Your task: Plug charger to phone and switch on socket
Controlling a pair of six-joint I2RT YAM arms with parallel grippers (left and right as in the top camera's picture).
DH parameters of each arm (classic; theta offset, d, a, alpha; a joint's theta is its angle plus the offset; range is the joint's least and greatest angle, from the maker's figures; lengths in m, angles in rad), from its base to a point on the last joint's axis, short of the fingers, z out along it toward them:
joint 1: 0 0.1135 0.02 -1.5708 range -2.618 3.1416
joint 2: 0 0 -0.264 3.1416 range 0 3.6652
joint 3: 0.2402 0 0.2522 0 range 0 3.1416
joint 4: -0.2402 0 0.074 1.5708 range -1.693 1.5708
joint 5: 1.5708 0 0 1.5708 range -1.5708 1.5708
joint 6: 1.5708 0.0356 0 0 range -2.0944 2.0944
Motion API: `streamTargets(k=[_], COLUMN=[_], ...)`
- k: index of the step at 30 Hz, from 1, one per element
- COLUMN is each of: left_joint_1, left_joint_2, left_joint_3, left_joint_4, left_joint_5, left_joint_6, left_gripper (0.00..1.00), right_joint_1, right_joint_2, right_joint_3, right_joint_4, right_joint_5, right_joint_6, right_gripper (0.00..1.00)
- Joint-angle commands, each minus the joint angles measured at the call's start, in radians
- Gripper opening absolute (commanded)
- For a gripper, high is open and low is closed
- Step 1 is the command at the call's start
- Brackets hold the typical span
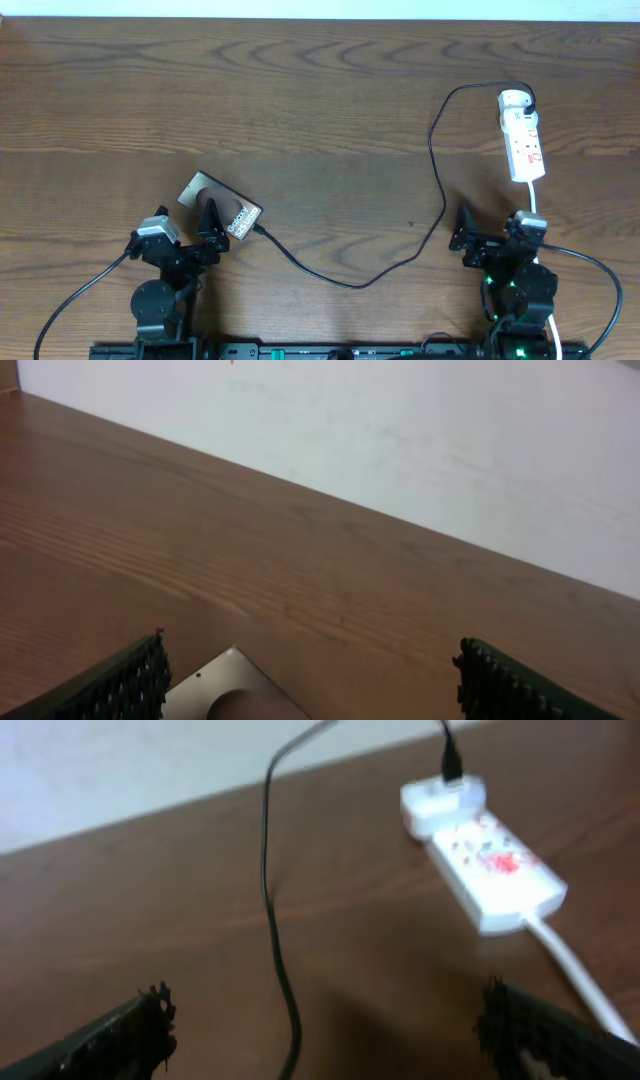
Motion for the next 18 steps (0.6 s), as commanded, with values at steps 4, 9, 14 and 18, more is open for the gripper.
streamTargets(k=[4,9,14,18], left_joint_1=[0.005,0.005,0.005,0.005], left_joint_2=[-0.006,-0.006,-0.006,-0.006], left_joint_3=[-0.013,-0.013,-0.013,-0.013], left_joint_4=[-0.039,-0.039,-0.039,-0.039], left_joint_5=[0.020,0.020,0.020,0.021], left_joint_6=[0.006,0.006,0.006,0.006], left_gripper=[0.89,0.89,0.89,0.89], right_joint_1=[0.006,0.006,0.006,0.005], right_joint_2=[-0.118,-0.192,-0.195,-0.194], right_joint_3=[0.000,-0.001,-0.001,-0.001], right_joint_4=[-0.005,-0.005,-0.004,-0.004], right_joint_5=[0.026,0.026,0.026,0.027], right_joint_6=[-0.017,-0.017,-0.017,-0.017], right_gripper=[0.99,0.99,0.99,0.99])
